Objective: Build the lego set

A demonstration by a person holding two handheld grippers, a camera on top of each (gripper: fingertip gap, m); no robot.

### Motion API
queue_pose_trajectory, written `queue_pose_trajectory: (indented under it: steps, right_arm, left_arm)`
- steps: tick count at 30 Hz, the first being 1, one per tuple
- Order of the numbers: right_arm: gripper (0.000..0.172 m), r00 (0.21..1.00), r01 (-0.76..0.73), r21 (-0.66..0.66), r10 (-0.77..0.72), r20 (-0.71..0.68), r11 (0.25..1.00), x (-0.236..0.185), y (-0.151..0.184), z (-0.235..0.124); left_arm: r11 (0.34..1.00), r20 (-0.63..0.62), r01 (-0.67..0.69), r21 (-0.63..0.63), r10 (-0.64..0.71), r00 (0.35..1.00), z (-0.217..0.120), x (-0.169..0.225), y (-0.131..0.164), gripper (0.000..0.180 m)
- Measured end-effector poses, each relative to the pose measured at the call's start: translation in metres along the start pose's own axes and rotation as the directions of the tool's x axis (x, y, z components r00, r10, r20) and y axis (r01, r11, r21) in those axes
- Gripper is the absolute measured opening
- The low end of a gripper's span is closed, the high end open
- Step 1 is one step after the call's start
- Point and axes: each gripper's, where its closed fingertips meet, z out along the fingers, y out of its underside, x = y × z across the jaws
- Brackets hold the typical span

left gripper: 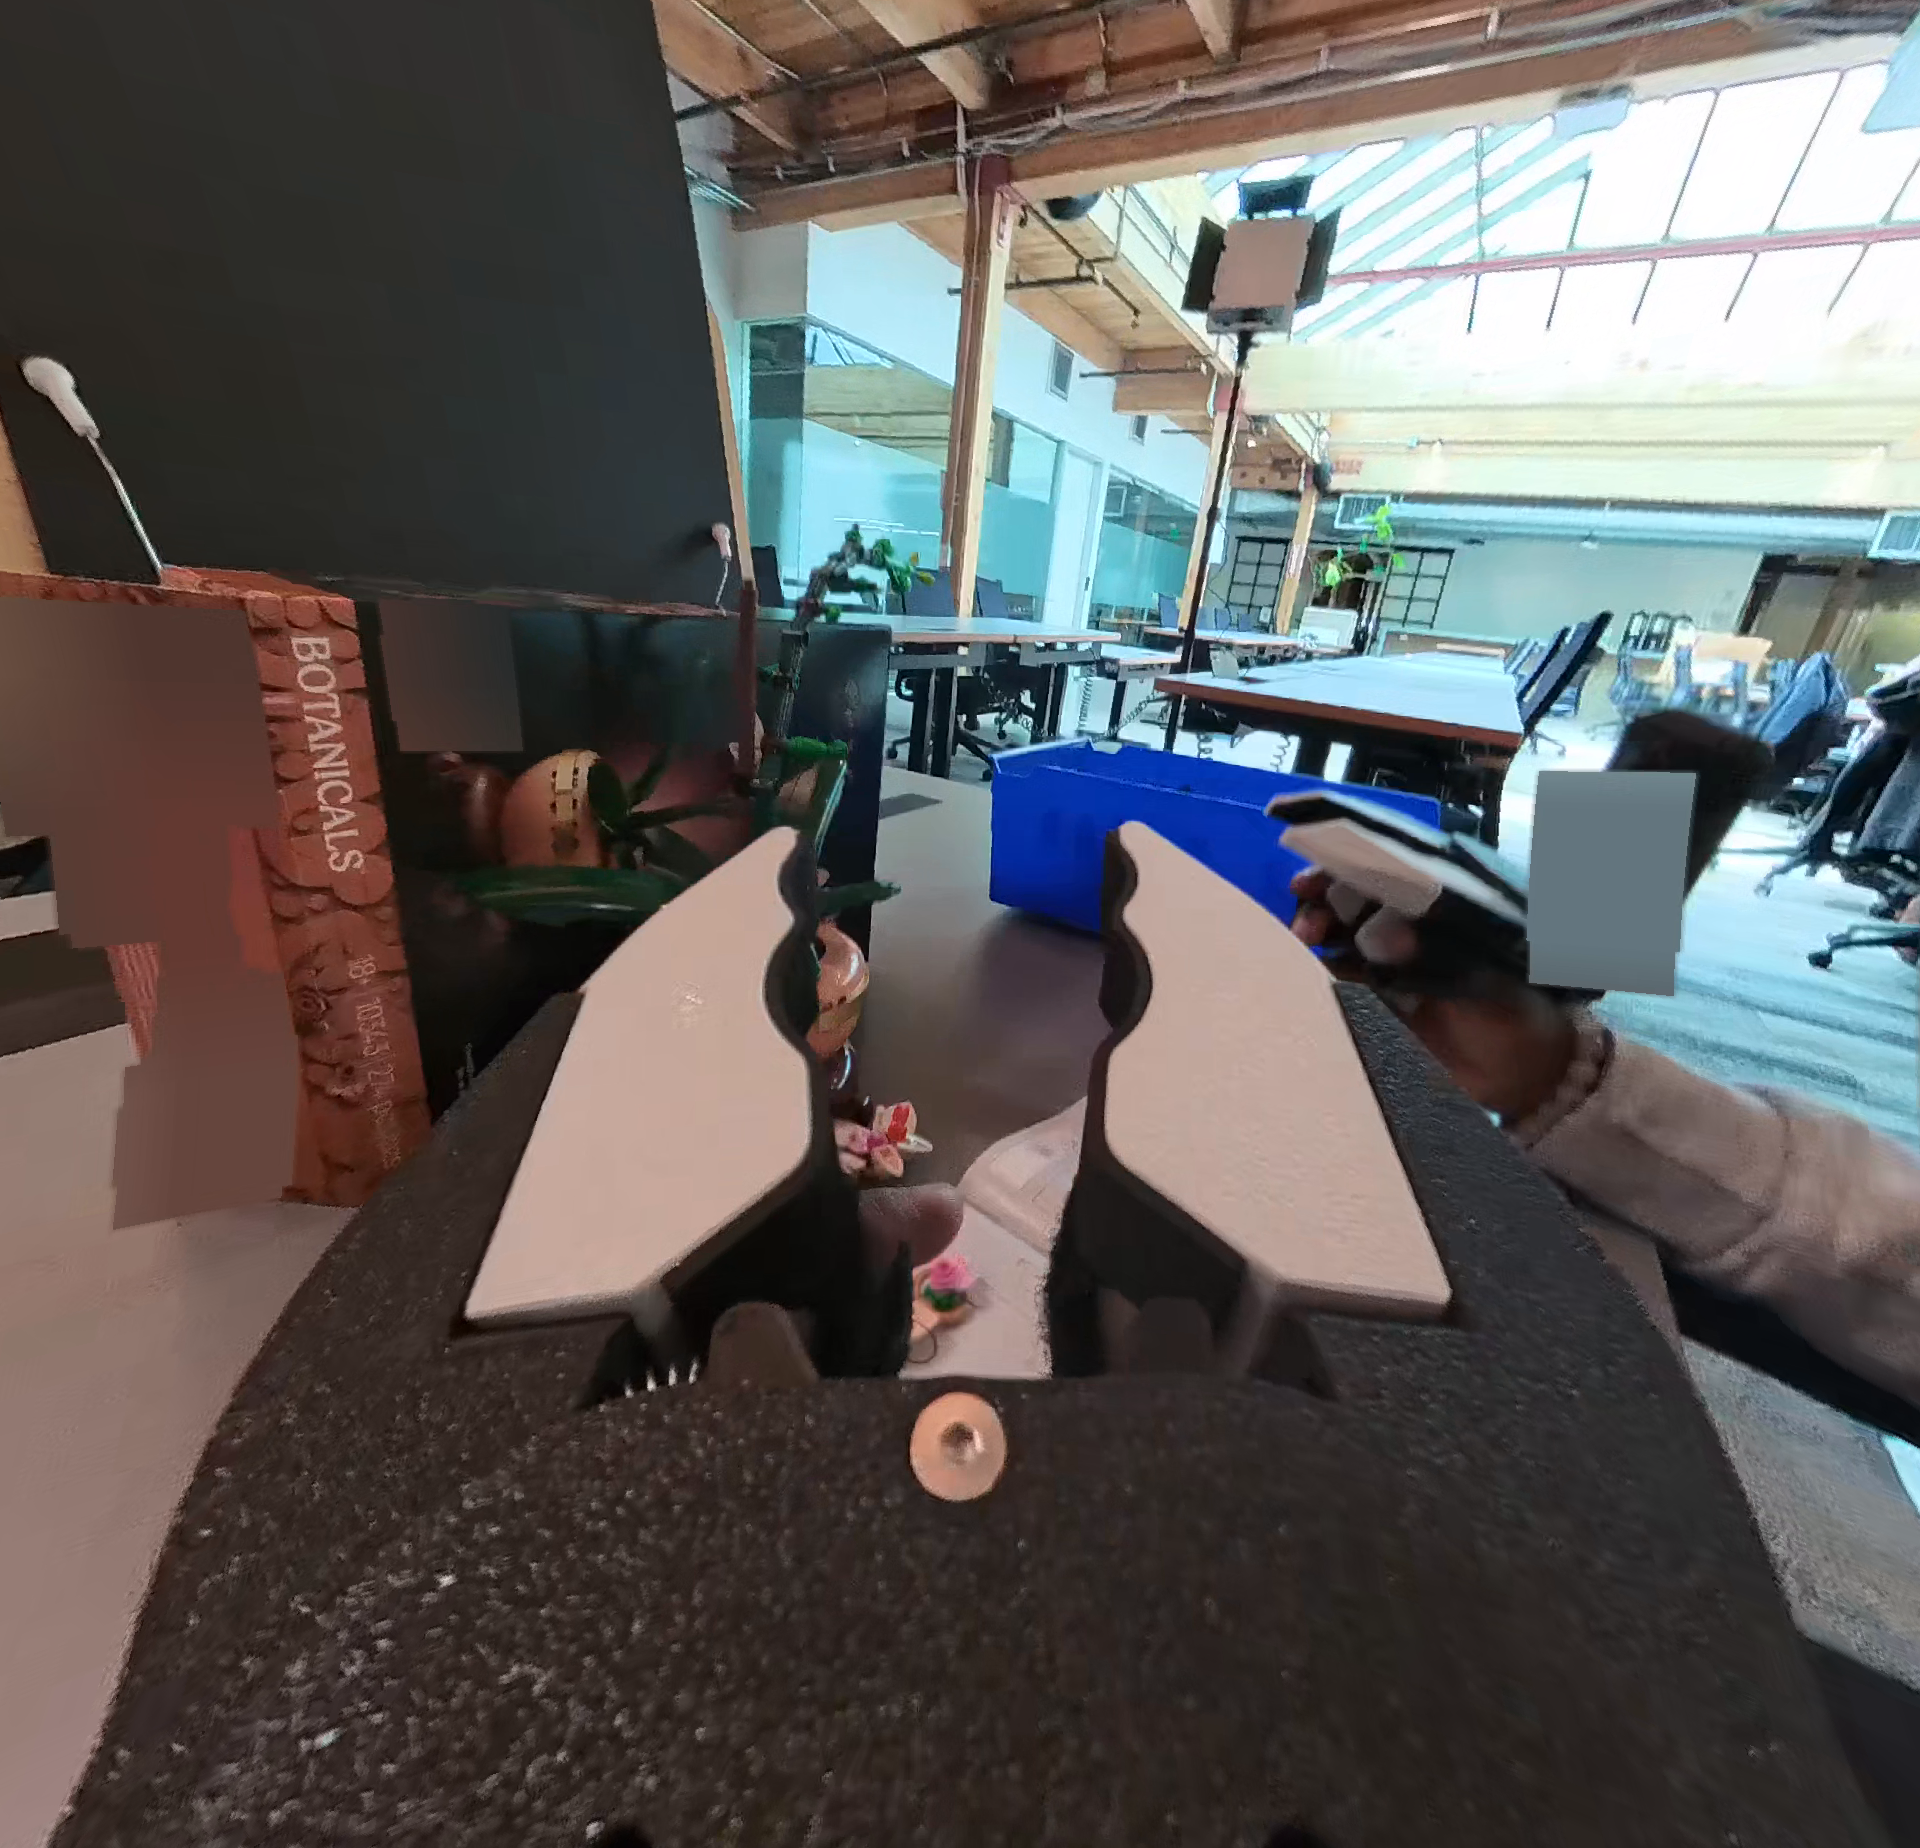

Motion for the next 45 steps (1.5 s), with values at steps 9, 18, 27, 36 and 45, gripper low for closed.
queue_pose_trajectory:
  steps: [9, 18, 27, 36, 45]
  right_arm:
    - [0.008, 0.986, 0.05, 0.039, -0.043, -0.16, 0.998, 0.014, -0.008, -0.008]
    - [0.026, 0.977, -0.07, -0.169, 0.033, -0.211, 0.983, 0.035, 0.024, -0.012]
    - [0.021, 0.959, 0.003, -0.195, -0.058, -0.278, 0.981, 0.046, 0.021, -0.011]
    - [0.023, 0.972, 0.032, -0.186, -0.074, -0.223, 0.982, 0.03, -0.006, -0.011]
    - [0.023, 0.978, 0.085, -0.297, -0.137, -0.158, 0.951, 0.002, -0.004, -0.013]
  left_arm:
    - [0.989, 0.134, 0.068, 0.128, -0.085, 0.987, 0.009, -0.013, -0.035, 0.049]
    - [0.999, 0.279, 0.039, 0.011, -0.04, 0.96, 0.026, -0.039, -0.016, 0.072]
    - [0.997, 0.552, -0.057, 0.042, 0.024, 0.833, 0.018, -0.077, -0.036, 0.067]
    - [0.997, 0.356, -0.073, -0.012, 0.072, 0.932, 0.04, -0.029, -0.033, 0.069]
    - [0.898, 0.07, -0.28, -0.339, 0.321, 0.945, 0.024, 0.024, 0.003, 0.066]
